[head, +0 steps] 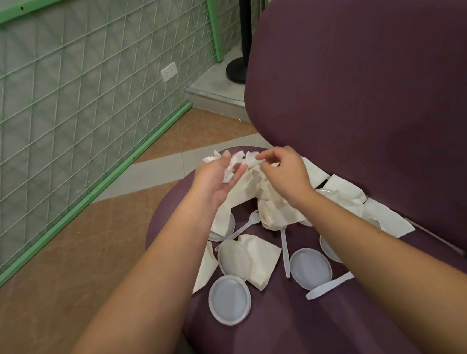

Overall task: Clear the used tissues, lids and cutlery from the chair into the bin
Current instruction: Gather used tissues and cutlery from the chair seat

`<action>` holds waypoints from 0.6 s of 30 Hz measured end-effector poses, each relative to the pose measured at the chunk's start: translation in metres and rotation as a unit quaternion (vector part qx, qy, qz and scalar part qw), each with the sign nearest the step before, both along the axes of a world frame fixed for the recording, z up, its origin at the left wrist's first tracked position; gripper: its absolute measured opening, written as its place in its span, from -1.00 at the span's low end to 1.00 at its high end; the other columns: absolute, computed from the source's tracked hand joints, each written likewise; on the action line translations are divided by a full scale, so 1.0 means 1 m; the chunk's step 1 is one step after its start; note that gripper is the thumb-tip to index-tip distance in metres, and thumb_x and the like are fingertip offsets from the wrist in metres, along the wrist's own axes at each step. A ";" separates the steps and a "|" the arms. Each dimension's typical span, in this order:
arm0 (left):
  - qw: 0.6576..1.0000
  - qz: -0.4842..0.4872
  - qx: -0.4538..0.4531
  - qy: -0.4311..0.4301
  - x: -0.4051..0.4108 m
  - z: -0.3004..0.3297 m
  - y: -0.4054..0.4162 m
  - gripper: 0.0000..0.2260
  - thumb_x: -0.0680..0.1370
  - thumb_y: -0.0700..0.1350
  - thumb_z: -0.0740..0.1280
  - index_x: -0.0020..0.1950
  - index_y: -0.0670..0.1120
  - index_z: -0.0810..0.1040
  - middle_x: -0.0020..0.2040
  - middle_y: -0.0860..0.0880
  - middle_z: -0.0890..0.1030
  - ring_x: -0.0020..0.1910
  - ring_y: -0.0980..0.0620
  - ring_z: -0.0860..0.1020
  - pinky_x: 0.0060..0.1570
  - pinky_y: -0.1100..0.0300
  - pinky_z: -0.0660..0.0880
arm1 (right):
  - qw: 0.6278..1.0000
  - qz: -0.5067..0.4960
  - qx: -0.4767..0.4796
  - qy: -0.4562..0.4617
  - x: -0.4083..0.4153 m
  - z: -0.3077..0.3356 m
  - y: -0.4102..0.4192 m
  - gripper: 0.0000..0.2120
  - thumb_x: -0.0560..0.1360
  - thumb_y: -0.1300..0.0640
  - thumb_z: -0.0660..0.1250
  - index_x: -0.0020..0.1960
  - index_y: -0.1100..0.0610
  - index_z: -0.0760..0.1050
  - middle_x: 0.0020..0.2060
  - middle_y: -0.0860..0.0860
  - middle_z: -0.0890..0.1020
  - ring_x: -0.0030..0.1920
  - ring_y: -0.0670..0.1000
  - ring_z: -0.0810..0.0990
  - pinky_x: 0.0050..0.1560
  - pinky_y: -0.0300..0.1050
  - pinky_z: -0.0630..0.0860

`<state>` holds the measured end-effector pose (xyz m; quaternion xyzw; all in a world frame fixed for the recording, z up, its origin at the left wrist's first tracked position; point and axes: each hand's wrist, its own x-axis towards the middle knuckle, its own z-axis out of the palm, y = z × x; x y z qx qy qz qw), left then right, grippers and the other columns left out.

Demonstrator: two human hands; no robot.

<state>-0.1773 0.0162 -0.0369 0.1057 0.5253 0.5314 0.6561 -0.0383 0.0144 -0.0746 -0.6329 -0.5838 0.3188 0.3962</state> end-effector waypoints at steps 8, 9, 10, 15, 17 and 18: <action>0.992 -0.034 -0.051 0.110 -0.012 0.000 0.022 -0.64 0.53 0.24 0.29 -0.03 -0.06 0.45 -0.12 -0.01 0.44 -0.41 0.12 0.34 -0.61 0.38 0.28 | 0.955 0.018 -0.146 -0.256 -0.004 -0.003 0.063 -0.61 0.54 -0.18 0.26 0.24 0.02 0.55 0.30 0.07 0.44 0.33 0.15 0.32 0.32 0.01 0.26; 0.990 -0.035 -0.054 0.123 -0.012 -0.001 0.023 -0.66 0.56 0.22 0.25 -0.09 -0.06 0.43 -0.17 -0.02 0.42 -0.44 0.12 0.30 -0.64 0.38 0.23 | 0.946 0.023 -0.169 -0.277 -0.007 -0.006 0.068 -0.55 0.51 -0.25 0.27 0.25 0.02 0.55 0.31 0.08 0.42 0.34 0.16 0.30 0.33 0.02 0.25; 0.989 -0.037 -0.057 0.135 -0.013 -0.002 0.024 -0.68 0.60 0.18 0.21 -0.13 -0.06 0.41 -0.23 -0.02 0.40 -0.45 0.12 0.28 -0.65 0.40 0.20 | 0.936 0.025 -0.187 -0.298 -0.011 -0.009 0.073 -0.49 0.48 -0.30 0.28 0.26 0.02 0.54 0.32 0.07 0.40 0.34 0.16 0.28 0.33 0.02 0.24; 0.983 -0.059 -0.080 0.156 -0.017 -0.003 0.026 -0.74 0.62 -0.07 0.11 -0.23 -0.05 0.44 -0.37 0.03 0.37 -0.47 0.10 0.27 -0.66 0.42 0.10 | 0.927 0.012 -0.156 -0.342 -0.016 -0.016 0.078 -0.67 0.47 -0.21 0.35 0.12 -0.06 0.60 0.24 0.01 0.45 0.27 0.13 0.32 0.26 -0.02 0.21; 0.982 -0.054 -0.081 0.162 -0.018 -0.003 0.027 -0.72 0.64 -0.04 0.10 -0.19 -0.02 0.52 -0.36 0.03 0.39 -0.45 0.10 0.30 -0.66 0.43 0.13 | 0.945 0.008 -0.123 -0.304 -0.015 -0.010 0.079 -0.77 0.50 -0.14 0.34 0.04 -0.04 0.62 0.17 0.00 0.49 0.24 0.12 0.35 0.23 -0.01 0.23; 0.982 -0.048 -0.075 0.165 -0.019 -0.004 0.027 -0.72 0.64 -0.02 0.12 -0.17 -0.02 0.53 -0.34 0.02 0.41 -0.44 0.09 0.32 -0.65 0.42 0.17 | 0.959 0.009 -0.115 -0.261 -0.013 -0.005 0.078 -0.79 0.49 -0.10 0.33 0.02 -0.01 0.62 0.12 0.00 0.53 0.22 0.11 0.39 0.22 -0.01 0.29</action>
